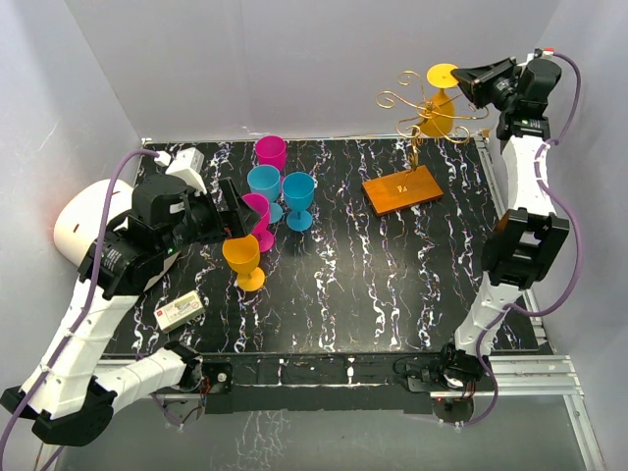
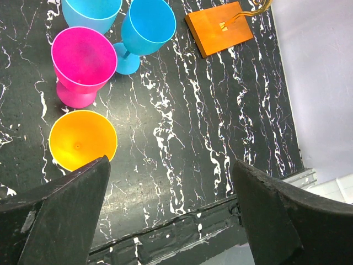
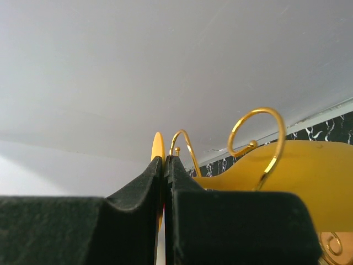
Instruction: Take the wine glass off the wine glass rack
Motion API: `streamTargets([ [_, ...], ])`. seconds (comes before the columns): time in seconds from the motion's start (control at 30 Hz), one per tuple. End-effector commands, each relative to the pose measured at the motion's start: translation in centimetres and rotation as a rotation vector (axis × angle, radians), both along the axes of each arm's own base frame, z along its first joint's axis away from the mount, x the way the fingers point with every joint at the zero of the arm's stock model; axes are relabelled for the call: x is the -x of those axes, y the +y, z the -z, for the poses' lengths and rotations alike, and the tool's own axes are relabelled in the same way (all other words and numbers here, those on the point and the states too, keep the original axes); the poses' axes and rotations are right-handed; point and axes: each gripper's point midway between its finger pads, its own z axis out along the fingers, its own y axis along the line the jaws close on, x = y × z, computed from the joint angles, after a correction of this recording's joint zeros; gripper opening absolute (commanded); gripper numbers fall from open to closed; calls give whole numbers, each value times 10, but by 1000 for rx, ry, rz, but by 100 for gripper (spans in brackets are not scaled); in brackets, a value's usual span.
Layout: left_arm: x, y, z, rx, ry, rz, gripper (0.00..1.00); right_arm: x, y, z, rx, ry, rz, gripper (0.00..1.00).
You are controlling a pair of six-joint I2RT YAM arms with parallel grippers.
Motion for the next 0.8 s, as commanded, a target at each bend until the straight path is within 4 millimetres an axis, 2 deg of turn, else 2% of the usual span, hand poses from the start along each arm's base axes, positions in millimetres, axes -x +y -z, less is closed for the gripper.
streamTargets([
  [0.0, 2, 1, -1, 6, -6, 1, 91, -3, 11, -45, 38, -124, 11, 0],
  [0.4, 9, 10, -1, 2, -10, -21, 91, -31, 24, -73, -16, -237, 37, 0],
  [0.5, 10, 11, 0, 2, -7, -25, 91, -31, 34, -88, -19, -309, 22, 0],
  [0.6, 11, 11, 0, 3, -5, -26, 91, -25, 45, -111, 9, -413, 13, 0],
  [0.77, 11, 12, 2, -2, 0, -28, 91, -4, 45, -155, 114, -634, 82, 0],
])
